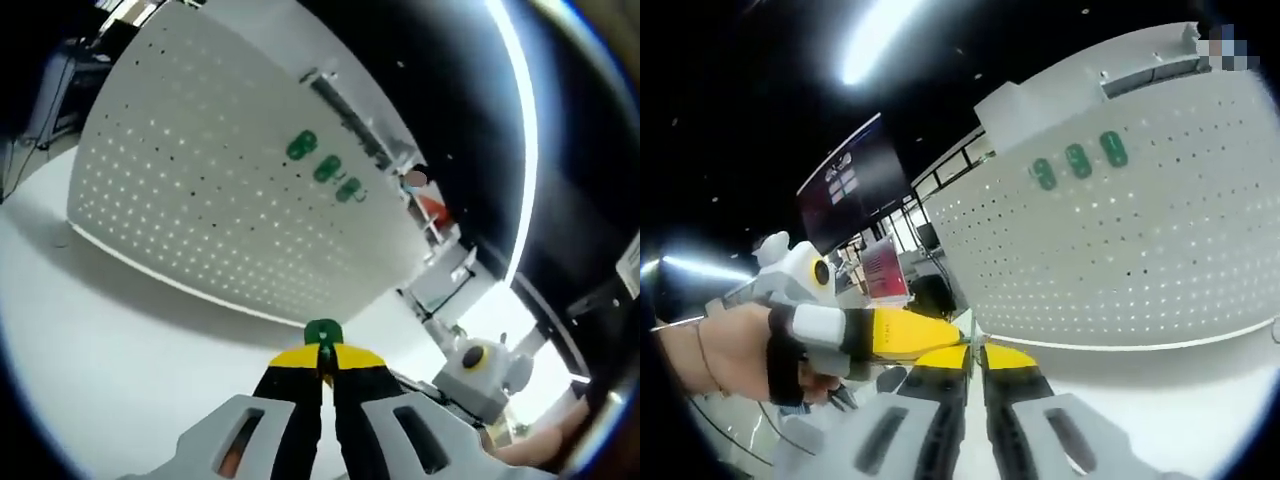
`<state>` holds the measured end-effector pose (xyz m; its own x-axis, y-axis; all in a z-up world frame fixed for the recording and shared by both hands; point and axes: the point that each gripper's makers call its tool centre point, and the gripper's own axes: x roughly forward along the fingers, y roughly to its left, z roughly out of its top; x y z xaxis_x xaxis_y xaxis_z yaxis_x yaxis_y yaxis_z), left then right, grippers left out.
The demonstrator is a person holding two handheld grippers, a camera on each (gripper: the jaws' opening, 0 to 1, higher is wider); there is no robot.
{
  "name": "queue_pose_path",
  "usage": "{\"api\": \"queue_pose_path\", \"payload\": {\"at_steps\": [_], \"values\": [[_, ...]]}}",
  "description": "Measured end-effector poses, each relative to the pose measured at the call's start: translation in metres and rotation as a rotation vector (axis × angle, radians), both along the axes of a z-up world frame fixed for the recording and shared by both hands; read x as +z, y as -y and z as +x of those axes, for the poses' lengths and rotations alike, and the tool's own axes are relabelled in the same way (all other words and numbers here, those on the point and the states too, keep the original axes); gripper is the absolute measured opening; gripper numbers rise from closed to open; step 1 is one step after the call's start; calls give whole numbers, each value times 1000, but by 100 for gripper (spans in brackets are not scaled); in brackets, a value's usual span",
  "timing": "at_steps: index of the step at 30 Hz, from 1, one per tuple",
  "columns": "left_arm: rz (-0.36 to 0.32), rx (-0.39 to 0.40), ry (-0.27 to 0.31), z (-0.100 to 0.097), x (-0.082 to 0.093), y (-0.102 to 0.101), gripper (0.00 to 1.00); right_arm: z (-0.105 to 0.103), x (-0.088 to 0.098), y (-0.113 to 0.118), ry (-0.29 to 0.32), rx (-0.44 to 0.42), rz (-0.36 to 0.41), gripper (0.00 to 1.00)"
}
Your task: Insert the hook assembly into the mounting plate slot until the hook locks in place.
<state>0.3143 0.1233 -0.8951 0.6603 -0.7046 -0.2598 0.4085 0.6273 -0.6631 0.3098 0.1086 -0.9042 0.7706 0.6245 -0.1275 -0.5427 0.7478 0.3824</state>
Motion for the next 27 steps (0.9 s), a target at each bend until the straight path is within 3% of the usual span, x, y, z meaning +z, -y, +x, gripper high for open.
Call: {"api": "queue_pose_path", "payload": {"at_steps": [9,12,16,20,27], "values": [[192,102,184,25,28,-27,1,-8,8,10,9,12,-21,8],[250,113,227,30,35,-31,1,-14,-3,17,-19,23,-92,9],[278,129,262,34,41,-32,1,-23,-14,28,-39,26,-181,14],[332,142,311,40,46,-31,1,-30,-19,40,-56,27,-211,16],[353,167,351,48,53,-26,1,-42,-28,69,-92,-4,-248,19]]}}
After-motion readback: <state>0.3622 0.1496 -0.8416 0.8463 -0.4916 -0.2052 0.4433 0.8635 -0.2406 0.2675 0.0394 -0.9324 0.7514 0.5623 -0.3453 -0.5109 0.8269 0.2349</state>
